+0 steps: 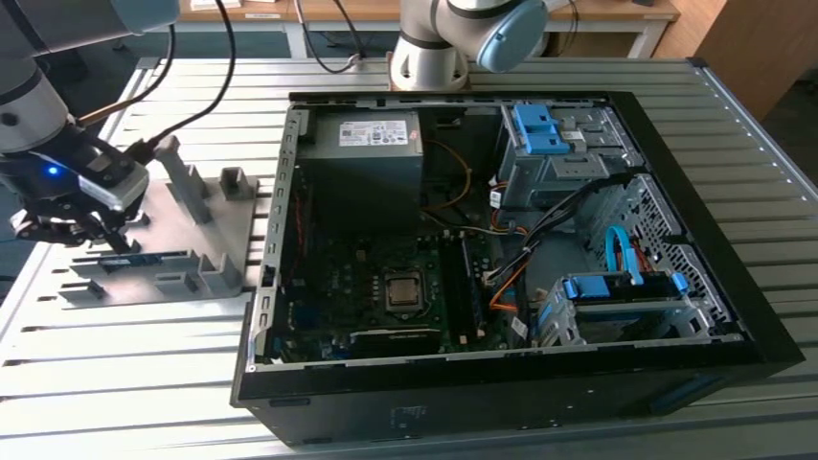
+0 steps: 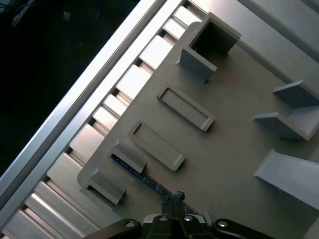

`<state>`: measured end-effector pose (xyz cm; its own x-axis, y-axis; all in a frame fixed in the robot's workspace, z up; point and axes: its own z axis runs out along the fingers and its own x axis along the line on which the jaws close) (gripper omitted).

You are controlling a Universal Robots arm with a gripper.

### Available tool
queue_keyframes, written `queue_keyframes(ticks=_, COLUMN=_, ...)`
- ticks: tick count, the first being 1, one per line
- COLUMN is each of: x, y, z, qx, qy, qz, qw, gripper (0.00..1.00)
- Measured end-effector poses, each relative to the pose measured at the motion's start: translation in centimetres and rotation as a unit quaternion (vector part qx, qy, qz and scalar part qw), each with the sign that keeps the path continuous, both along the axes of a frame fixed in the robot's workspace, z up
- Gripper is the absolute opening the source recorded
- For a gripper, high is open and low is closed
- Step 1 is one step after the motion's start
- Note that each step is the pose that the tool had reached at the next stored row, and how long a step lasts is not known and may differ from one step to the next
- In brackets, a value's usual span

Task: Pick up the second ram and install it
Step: 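Pick up the second ram and move it above second insertion slot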

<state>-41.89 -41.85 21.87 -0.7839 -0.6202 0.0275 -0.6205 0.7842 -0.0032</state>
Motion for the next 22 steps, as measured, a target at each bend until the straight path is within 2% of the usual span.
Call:
queue_keyframes(ticks=11, x=0.00, y=0.00, z=0.00, qx=0.0000, qy=0.0000, qz=0.034, qw=0.9994, gripper=0.10)
queue_keyframes(ticks=22, x=0.00, y=0.00, z=0.00, qx=0.0000, qy=0.0000, qz=0.067, qw=0.9978, gripper=0.10)
